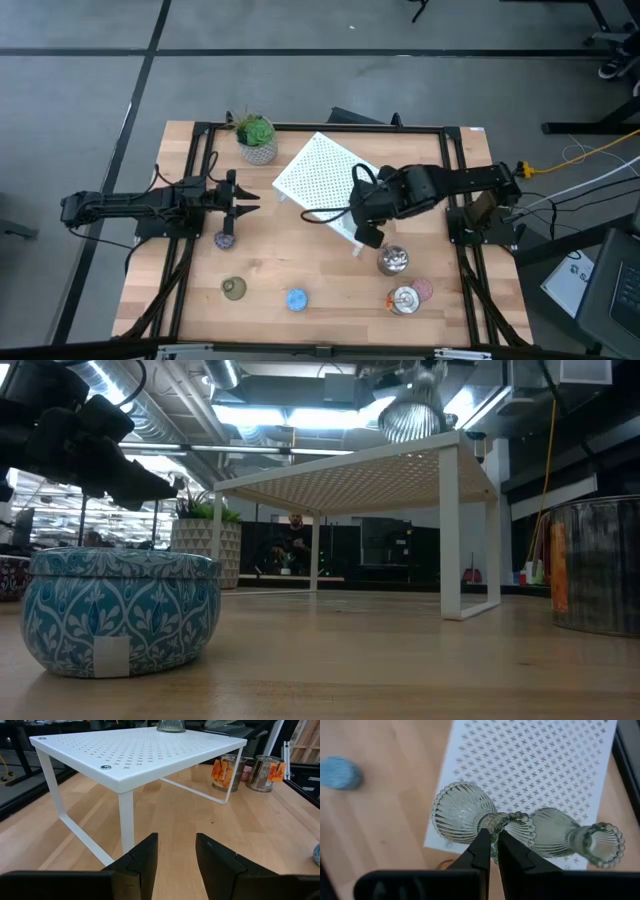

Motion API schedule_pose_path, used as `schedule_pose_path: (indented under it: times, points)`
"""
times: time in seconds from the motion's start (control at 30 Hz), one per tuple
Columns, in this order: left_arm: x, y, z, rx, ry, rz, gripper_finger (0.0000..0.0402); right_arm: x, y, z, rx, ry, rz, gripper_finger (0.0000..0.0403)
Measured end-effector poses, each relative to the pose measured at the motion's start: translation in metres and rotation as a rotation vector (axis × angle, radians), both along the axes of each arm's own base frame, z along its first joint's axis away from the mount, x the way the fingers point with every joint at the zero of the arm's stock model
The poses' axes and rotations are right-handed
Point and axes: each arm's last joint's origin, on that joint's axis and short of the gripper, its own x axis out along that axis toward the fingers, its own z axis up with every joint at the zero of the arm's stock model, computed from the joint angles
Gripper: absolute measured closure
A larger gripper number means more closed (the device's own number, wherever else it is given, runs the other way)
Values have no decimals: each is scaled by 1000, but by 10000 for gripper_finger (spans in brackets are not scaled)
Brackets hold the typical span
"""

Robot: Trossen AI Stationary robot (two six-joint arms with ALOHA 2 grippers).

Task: Pick & Place candle stick holders
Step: Put the right green vase on the shelf aligned with the other green vase

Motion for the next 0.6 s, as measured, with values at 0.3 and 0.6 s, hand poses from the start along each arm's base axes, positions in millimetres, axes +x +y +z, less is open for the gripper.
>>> schedule_pose_path:
  times: [0.3,0.6]
  points:
    - [0,0,0,0,0,0,274,4,-12,-18,-51,62,-37,380]
    - [0,0,0,0,-1,0,274,5,-17,-19,-103,74,-5,380]
